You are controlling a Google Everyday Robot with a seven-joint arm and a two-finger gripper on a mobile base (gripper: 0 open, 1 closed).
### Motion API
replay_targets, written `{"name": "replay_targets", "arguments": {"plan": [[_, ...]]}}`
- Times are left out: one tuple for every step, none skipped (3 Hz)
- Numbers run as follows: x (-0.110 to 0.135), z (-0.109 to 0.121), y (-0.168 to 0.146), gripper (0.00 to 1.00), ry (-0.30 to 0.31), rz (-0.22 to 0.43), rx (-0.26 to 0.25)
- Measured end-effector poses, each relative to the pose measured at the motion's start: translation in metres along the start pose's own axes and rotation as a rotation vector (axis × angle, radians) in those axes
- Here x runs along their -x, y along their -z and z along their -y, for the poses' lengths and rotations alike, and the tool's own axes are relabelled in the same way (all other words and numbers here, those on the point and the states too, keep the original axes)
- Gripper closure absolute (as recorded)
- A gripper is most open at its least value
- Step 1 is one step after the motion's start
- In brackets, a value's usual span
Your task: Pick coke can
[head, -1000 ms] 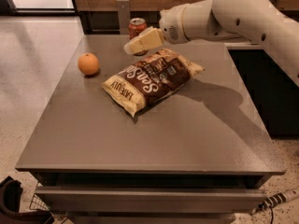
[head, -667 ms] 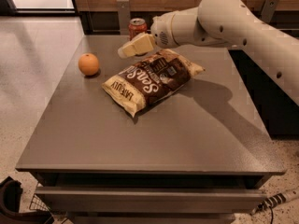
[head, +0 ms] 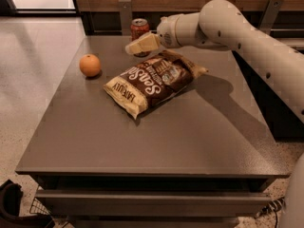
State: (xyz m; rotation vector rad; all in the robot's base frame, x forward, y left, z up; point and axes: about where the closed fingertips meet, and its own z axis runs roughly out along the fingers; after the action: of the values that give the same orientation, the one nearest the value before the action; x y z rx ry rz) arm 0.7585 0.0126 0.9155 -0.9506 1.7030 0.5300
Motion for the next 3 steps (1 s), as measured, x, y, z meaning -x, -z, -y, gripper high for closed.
{"name": "replay_targets", "arguments": {"plan": [[0.005, 0.021, -0.006, 0.0, -0.002, 0.018, -0.015], [0.006, 0.017, -0.029, 0.0, -0.011, 0.025, 0.015], [-0.002, 0.011, -0.047, 0.0, -0.034, 0.023, 0.035]]}}
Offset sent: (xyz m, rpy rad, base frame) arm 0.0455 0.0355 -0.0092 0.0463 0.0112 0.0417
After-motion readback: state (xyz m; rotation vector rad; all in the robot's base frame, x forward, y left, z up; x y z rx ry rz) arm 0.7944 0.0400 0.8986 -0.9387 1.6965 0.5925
